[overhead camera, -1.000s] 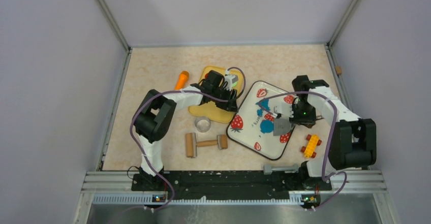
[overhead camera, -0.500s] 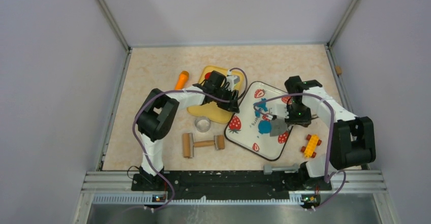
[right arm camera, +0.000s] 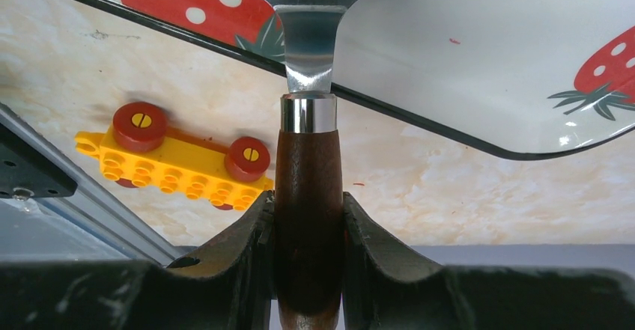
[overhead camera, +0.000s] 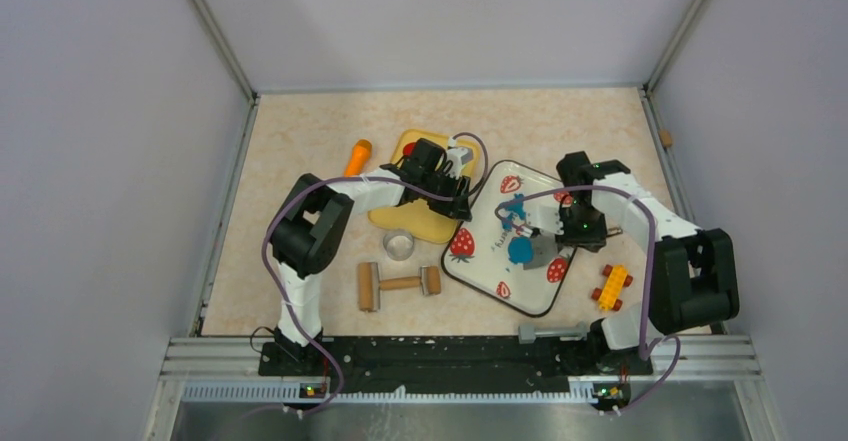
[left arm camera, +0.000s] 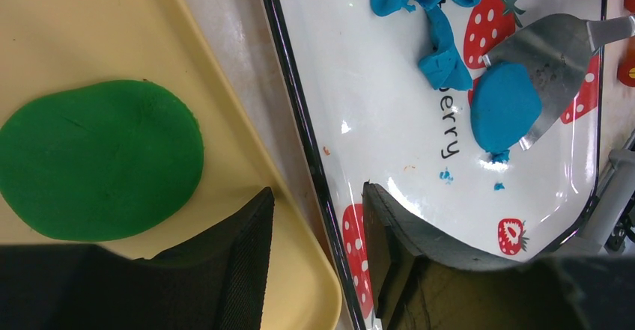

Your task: Roll out the dumpling wrappers from the dough

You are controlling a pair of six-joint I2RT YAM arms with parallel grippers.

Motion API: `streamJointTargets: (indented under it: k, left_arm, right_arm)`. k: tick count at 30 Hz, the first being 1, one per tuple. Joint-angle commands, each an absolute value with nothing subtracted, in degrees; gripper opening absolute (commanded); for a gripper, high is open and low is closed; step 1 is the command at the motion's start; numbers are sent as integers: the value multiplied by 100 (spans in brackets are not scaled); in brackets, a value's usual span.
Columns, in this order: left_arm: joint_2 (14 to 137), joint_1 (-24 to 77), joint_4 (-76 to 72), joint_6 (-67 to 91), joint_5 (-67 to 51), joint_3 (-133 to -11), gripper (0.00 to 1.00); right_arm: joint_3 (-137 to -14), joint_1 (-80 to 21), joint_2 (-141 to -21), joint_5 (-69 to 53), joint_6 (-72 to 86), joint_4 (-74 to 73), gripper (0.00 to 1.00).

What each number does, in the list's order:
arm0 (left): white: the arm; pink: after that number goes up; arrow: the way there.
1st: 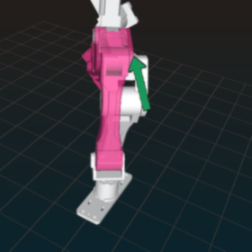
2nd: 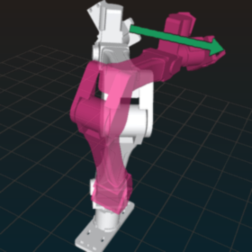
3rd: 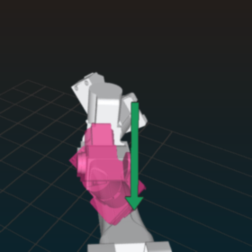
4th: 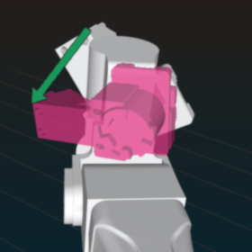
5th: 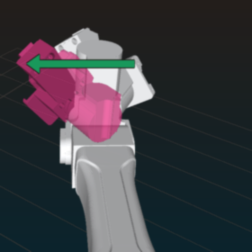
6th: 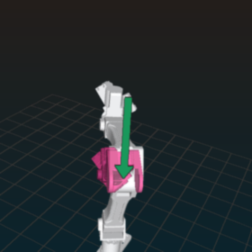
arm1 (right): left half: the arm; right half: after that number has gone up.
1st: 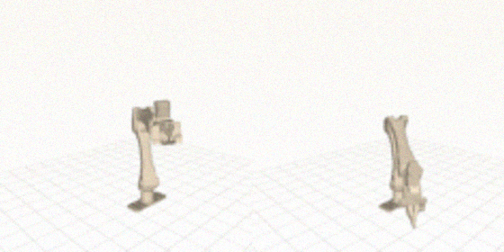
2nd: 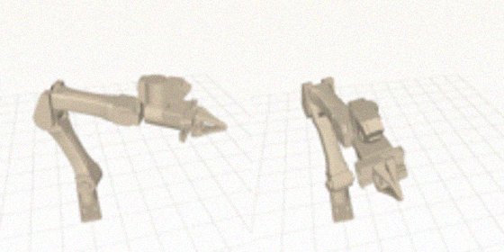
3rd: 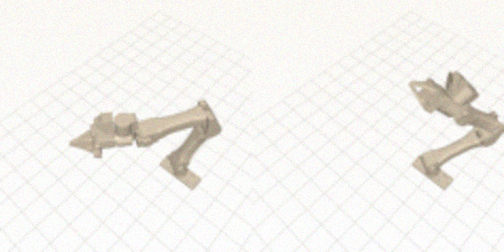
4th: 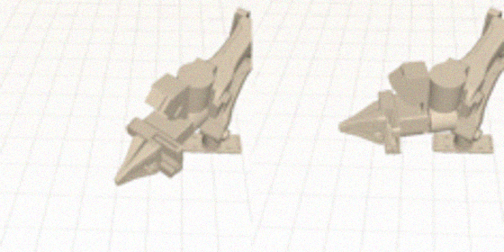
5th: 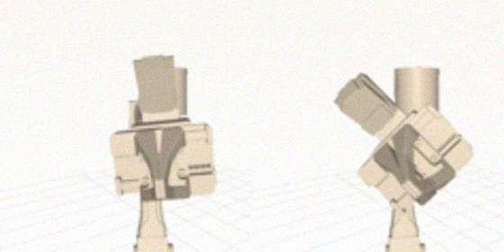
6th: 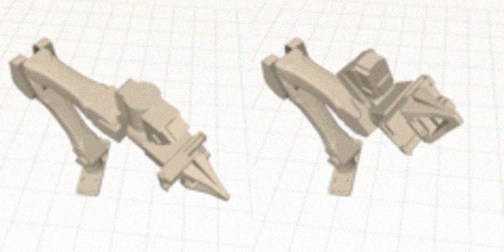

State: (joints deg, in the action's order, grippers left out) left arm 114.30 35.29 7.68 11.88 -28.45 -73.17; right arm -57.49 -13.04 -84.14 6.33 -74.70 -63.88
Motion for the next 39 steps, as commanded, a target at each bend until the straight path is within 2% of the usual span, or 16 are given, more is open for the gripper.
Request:
streamJointTargets:
  k: [1,24,31,39]
  left_arm:
    - [11548,3630,659,1107,-2872,-7453,50]
    - [11545,3651,686,1050,-2829,-7484,51]
    - [11356,3623,976,1062,-2487,-7620,50]
    - [10439,2804,967,1469,-3130,-7743,52]
  right_arm:
    - [-5678,-1427,-8402,318,-7414,-6150,0]
    - [-5734,-1767,-8477,-395,-6789,-5824,0]
    - [-6575,-1761,-8039,-941,-6481,-6522,0]
    - [-7286,-1834,-8199,-1030,-6010,-6828,0]
